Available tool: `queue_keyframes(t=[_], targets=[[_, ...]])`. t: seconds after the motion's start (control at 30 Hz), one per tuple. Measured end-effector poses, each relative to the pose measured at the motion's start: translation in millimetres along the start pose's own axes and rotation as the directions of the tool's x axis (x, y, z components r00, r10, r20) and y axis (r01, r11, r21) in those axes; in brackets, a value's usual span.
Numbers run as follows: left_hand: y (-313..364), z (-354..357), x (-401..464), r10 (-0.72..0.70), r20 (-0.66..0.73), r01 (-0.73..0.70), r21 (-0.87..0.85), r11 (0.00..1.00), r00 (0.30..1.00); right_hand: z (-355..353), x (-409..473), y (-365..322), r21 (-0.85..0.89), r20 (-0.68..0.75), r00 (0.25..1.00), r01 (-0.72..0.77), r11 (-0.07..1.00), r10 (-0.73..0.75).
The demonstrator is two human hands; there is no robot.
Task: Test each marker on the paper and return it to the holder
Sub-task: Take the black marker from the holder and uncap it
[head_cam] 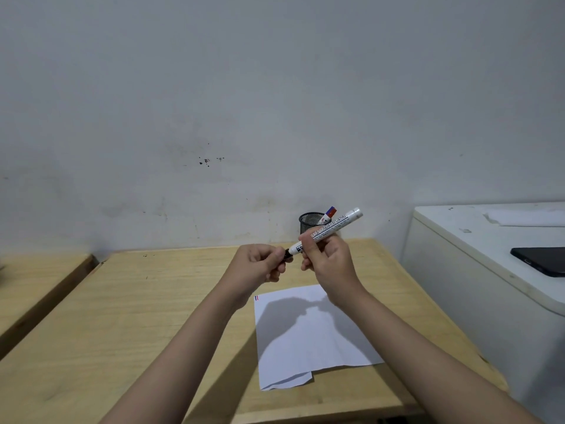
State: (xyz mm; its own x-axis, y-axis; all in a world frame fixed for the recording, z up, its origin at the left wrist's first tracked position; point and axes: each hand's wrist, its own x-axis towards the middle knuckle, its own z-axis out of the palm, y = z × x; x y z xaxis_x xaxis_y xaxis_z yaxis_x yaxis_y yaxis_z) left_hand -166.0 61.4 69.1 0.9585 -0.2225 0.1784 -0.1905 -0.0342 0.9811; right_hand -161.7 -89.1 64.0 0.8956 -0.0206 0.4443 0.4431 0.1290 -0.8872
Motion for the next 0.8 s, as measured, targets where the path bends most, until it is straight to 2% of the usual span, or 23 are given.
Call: queue_keyframes(t=[0.1, 0.17, 0.23, 0.27, 0.37, 0.47, 0.57, 0.8], targets=[[-0.7, -10.9, 3.6, -0.164, 0.105, 0.176, -0.116, 0.978, 0.981, -1.1, 4.1, 0.7, 0.038, 0.014, 1.000, -0.008, 0.999, 0.007], [-4.3, -24.4, 6.7, -0.280, 0.126, 0.301, -0.216, 0.929, 0.952, -8.1, 11.8, -3.2, 0.140, -0.038, 0.999, -0.028, 0.990, 0.033], [-12.2, -39.4, 10.0, -0.354, 0.060, 0.358, -0.211, 0.910, 0.933, -20.1, 20.4, -7.1, 0.189, -0.089, 0.995, -0.033, 0.981, 0.050], [-17.6, -45.8, 11.9, -0.361, -0.014, 0.355, -0.145, 0.924, 0.933, -25.8, 23.2, -7.3, 0.172, -0.106, 0.993, -0.034, 0.985, 0.053], [-34.4, -55.2, 19.6, -0.276, -0.265, 0.314, 0.110, 0.943, 0.924, -34.8, 23.0, 1.2, 0.093, -0.128, 0.989, -0.056, 0.994, 0.068], [-50.8, -55.7, 31.7, -0.172, -0.423, 0.279, 0.206, 0.938, 0.890, -35.9, 14.9, 11.3, 0.052, -0.131, 0.987, -0.087, 0.995, 0.094], [-65.8, -52.8, 44.8, -0.117, -0.468, 0.290, 0.316, 0.904, 0.876, -37.9, 6.8, 17.4, 0.038, -0.138, 0.984, -0.112, 0.993, 0.117], [-100.3, -49.8, 59.8, -0.105, -0.440, 0.347, 0.515, 0.784, 0.892, -48.5, -12.0, 23.8, -0.096, -0.079, 0.992, -0.104, 0.990, 0.097]])
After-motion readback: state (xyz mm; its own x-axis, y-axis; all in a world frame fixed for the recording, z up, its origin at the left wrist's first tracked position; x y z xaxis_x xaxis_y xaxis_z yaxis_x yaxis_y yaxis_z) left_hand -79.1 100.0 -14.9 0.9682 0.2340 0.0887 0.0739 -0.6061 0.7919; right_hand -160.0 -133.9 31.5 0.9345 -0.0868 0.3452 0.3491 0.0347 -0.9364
